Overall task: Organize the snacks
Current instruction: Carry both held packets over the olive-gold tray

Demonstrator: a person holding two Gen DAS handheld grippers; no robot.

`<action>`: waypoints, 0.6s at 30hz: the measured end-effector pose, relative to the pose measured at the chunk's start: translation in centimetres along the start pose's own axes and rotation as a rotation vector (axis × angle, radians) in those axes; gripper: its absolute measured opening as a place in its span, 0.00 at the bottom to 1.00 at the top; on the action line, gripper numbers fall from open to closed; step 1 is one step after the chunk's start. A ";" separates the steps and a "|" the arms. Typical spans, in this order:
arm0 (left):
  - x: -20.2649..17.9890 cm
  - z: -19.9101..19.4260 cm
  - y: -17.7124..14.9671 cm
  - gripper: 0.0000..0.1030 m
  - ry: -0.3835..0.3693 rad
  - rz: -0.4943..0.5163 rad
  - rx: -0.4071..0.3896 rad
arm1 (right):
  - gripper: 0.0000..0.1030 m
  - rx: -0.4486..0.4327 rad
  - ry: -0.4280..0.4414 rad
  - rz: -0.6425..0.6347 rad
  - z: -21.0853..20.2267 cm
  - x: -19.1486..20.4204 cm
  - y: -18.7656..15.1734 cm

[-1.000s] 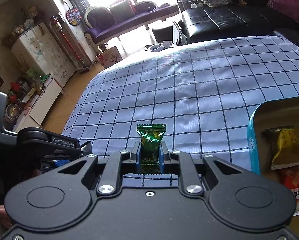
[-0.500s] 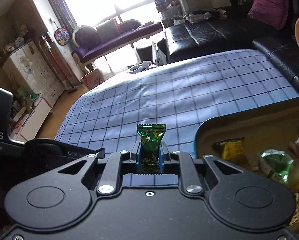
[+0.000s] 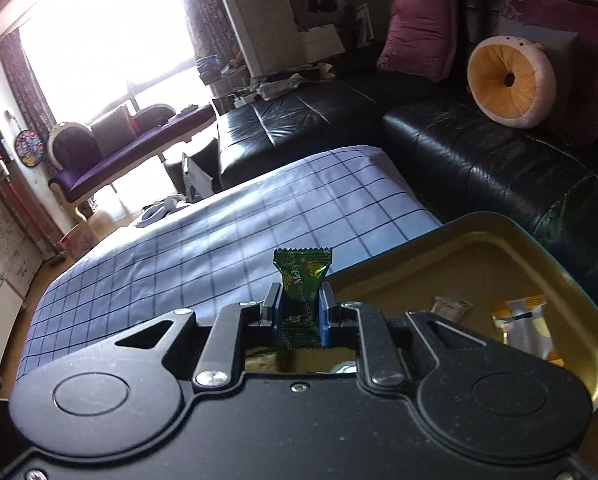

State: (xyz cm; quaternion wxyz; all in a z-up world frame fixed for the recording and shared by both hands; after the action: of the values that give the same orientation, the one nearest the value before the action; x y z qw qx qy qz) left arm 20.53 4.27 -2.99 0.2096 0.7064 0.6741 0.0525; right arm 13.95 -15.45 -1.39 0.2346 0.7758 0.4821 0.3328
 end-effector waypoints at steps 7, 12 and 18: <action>-3.4 0.6 -0.6 0.29 -0.046 0.048 0.021 | 0.25 0.006 -0.078 0.053 0.3 -2.7 0.1; -5.1 0.9 -1.1 0.29 -0.051 0.089 0.024 | 0.25 0.006 -0.115 0.085 0.5 -4.4 0.3; -6.1 1.3 -1.4 0.29 -0.024 0.121 0.015 | 0.25 0.004 -0.123 0.098 0.6 -5.0 0.4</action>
State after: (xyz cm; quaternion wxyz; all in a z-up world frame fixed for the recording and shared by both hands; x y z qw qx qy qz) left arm 19.14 -1.96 -3.38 0.2086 0.7481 0.6278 0.0517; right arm 13.10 -20.17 -2.99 0.2454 0.8179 0.4289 0.2947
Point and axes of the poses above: each gripper's, at about its wrist camera, not at the fingertips, and z roughly the way its jaws point, x to its left, y to its top, the point moved 2 cm from there along z, roughly the way its jaws point, and after that the axes turned 6 degrees about x, right-handed, at the moved point
